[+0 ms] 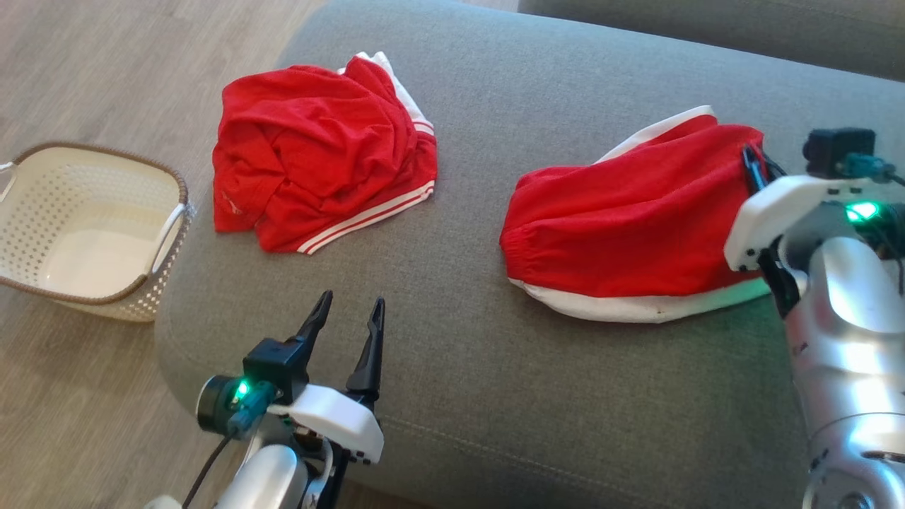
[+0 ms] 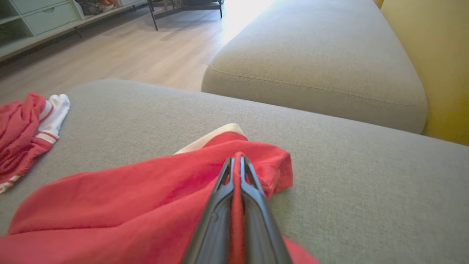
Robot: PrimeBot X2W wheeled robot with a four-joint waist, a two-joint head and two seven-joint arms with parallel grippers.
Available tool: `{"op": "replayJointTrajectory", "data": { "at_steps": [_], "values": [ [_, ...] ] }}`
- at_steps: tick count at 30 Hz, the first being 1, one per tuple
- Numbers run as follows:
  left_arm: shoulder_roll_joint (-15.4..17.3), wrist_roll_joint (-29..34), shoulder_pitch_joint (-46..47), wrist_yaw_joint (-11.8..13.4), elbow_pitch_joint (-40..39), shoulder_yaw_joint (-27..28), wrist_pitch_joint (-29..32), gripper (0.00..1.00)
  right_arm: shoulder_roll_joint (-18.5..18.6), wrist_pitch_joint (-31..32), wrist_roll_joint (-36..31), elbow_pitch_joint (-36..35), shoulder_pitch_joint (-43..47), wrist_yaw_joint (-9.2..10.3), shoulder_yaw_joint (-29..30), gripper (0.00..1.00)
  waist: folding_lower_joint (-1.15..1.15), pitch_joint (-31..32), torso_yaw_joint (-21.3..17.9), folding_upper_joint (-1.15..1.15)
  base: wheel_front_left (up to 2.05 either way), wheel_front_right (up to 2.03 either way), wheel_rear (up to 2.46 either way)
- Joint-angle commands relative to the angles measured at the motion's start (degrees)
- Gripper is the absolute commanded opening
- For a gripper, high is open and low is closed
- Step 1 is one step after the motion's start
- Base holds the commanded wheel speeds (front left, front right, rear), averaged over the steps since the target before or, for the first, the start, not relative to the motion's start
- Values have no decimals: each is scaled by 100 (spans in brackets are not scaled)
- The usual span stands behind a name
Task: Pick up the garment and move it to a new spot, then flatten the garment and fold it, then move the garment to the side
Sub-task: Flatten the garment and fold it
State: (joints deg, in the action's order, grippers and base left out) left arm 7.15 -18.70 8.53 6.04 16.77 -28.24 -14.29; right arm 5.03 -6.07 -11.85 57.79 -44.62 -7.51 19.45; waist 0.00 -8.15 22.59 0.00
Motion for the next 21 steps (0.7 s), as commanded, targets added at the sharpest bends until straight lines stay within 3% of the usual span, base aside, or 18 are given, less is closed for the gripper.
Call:
{"op": "replayJointTrajectory", "data": {
  "at_steps": [1,2,3,8,13,18,21],
  "values": [
    [20,61,266,-5,-147,237,-71,100,-11,-48,-134,-88,-247,2,-1,0,0,-20,19,0,0,0,0],
    [8,71,268,-9,-139,246,-71,100,-3,-59,-260,-49,-252,2,109,63,0,-27,22,0,0,0,0],
    [-3,81,269,-13,-133,256,-71,100,-7,-35,-363,4,-252,2,241,100,0,-31,20,0,0,0,0],
    [-40,129,265,-39,-124,317,-71,100,-102,-226,-767,170,-246,2,563,100,0,76,-113,0,0,0,0],
    [-74,156,230,-83,-154,391,-71,100,-182,-667,-733,266,-209,2,613,100,0,324,-384,0,0,0,0],
    [-101,130,85,-130,-105,464,-71,100,-210,-874,-199,178,12,2,289,100,0,641,-775,0,0,0,0],
    [-126,87,9,-185,-48,486,-71,100,-212,-888,522,-243,272,2,-309,100,0,782,-1030,0,0,0,0]
  ]
}}
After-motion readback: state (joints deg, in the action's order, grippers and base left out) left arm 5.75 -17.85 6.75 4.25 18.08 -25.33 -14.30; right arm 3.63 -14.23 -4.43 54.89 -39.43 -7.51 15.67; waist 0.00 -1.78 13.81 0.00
